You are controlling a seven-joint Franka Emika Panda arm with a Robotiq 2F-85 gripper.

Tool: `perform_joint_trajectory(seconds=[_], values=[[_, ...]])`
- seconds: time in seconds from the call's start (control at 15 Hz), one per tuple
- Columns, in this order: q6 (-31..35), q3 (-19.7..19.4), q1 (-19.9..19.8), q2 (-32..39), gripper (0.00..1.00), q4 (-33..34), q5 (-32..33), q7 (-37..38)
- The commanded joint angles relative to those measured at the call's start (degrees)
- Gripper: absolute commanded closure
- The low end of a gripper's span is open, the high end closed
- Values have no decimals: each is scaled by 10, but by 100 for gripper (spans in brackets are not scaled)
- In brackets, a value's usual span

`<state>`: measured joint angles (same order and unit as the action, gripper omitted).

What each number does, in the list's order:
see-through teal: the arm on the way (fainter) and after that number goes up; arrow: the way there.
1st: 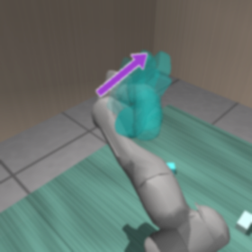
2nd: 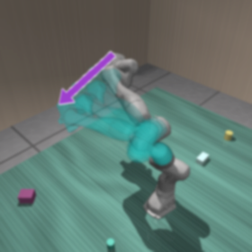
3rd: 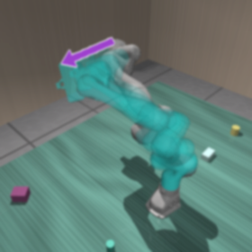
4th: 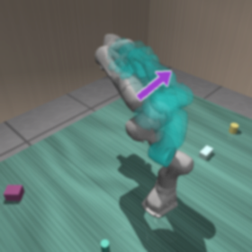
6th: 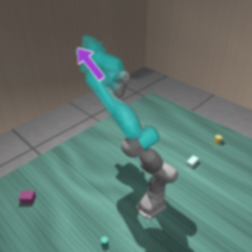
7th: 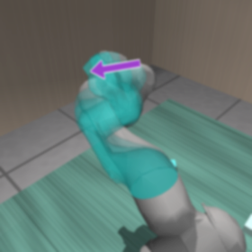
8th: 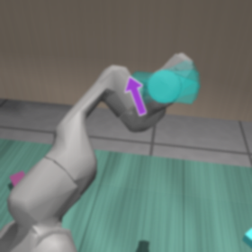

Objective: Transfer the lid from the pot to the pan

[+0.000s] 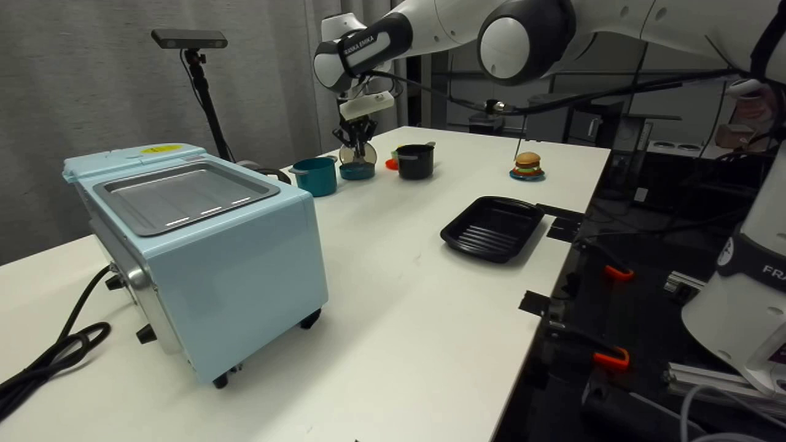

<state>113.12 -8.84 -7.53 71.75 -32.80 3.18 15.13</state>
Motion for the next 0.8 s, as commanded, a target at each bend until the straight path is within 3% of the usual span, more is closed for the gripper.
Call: perform_joint_trajectory(seconds=[0.0, 0.47, 0.73], values=[[-10, -7, 0, 26, 53, 41, 4, 17], [-8, -5, -5, 26, 1, 41, 2, 16], [-20, -5, -8, 14, 0, 39, 2, 15]])
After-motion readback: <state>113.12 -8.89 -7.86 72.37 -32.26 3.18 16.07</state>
